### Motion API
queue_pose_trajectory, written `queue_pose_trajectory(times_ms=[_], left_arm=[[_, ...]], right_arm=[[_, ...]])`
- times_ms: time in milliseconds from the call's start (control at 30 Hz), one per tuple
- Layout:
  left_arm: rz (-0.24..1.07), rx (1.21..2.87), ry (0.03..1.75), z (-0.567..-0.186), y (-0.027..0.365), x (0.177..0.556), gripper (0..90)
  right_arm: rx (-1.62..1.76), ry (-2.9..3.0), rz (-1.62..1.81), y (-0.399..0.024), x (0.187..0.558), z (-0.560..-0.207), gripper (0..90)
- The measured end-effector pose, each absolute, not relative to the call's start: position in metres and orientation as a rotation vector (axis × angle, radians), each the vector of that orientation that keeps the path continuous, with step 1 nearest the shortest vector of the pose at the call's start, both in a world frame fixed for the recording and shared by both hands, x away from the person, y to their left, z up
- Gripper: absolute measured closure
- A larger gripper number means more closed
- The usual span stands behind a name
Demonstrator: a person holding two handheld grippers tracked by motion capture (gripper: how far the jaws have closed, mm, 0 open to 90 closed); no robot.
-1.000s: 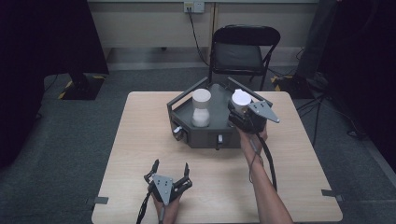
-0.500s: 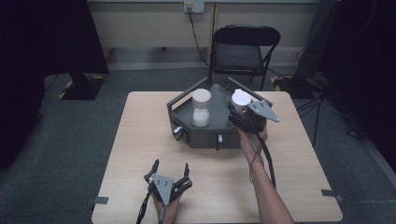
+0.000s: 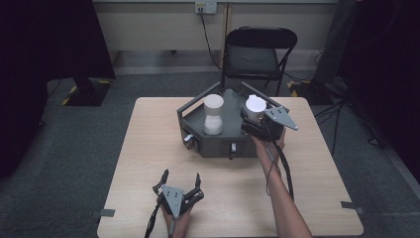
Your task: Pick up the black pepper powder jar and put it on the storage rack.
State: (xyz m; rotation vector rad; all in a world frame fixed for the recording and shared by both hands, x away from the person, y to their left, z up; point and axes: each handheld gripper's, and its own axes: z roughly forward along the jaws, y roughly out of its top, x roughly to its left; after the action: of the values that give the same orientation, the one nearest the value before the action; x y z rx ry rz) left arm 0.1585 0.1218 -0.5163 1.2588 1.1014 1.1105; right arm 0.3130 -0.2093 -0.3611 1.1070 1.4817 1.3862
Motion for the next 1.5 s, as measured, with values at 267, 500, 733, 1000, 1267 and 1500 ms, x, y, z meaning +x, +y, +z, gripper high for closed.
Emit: queue_pose_trajectory(times_ms=[267, 500, 733, 1000, 1267, 1500], left_arm=[[1.110, 1.258, 1.101, -0.516, 0.122, 0.159, 0.1], [1.110, 1.258, 1.102, -0.516, 0.122, 0.159, 0.1], [1.110, 1.258, 1.102, -0.516, 0.122, 0.159, 0.1], [1.111, 1.258, 1.102, -0.516, 0.122, 0.159, 0.1], [1.110, 1.260, 1.102, -0.516, 0.122, 0.158, 0.1], [1.111, 1.259, 1.102, -0.516, 0.122, 0.159, 0.1]], right_arm=[[1.091, 1.467, 1.402, -0.209, 0.312, -0.363, 0.0], [1.087, 1.471, 1.397, -0.209, 0.309, -0.364, 0.0], [1.100, 1.470, 1.398, -0.217, 0.300, -0.371, 0.0], [1.096, 1.454, 1.412, -0.226, 0.286, -0.373, 0.0], [1.092, 1.432, 1.461, -0.235, 0.270, -0.381, 0.0], [1.072, 1.429, 1.466, -0.237, 0.256, -0.386, 0.0]])
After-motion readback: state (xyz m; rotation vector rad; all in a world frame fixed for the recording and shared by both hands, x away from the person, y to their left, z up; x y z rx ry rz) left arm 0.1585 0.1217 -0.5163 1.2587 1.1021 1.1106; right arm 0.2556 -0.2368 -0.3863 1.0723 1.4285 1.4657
